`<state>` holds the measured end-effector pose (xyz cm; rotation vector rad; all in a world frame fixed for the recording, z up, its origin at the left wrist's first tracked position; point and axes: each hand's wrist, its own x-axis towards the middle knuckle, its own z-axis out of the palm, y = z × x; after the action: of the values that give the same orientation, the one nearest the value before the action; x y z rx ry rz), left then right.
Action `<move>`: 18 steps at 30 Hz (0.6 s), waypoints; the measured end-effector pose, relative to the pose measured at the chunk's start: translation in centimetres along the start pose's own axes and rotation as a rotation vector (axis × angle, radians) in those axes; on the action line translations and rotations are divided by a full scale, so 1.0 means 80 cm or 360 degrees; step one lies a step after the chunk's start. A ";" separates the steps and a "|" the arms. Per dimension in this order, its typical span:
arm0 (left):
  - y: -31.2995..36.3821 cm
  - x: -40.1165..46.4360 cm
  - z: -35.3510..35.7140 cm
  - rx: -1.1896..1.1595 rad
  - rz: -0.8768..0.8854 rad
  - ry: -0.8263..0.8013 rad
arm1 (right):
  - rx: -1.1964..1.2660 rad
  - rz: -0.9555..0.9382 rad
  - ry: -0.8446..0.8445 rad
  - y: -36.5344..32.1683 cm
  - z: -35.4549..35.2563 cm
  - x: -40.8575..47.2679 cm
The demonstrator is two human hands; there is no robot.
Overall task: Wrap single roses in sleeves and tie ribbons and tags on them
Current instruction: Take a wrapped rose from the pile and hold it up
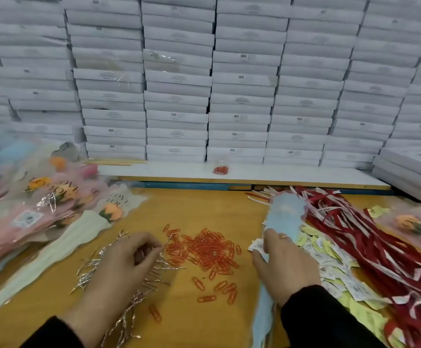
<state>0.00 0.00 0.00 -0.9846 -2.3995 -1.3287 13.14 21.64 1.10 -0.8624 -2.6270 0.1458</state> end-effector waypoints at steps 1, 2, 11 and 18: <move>-0.001 0.000 0.000 -0.0016 0.0013 -0.0002 | -0.0059 0.0012 -0.0025 0.000 0.000 0.002; 0.007 -0.001 -0.001 -0.0020 0.0001 -0.0007 | -0.0095 0.0026 -0.0033 0.000 0.001 0.003; 0.024 -0.013 -0.002 -0.0102 0.0060 -0.0107 | -0.0044 0.0101 -0.0286 0.006 -0.005 0.000; 0.028 -0.014 -0.002 -0.0194 -0.0016 -0.0132 | 0.0016 0.0227 -0.0272 0.007 -0.011 0.004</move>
<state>2.30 0.16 1.02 -1.0810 -2.4103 -1.4812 13.58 22.29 1.92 -1.0781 -2.7166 0.2819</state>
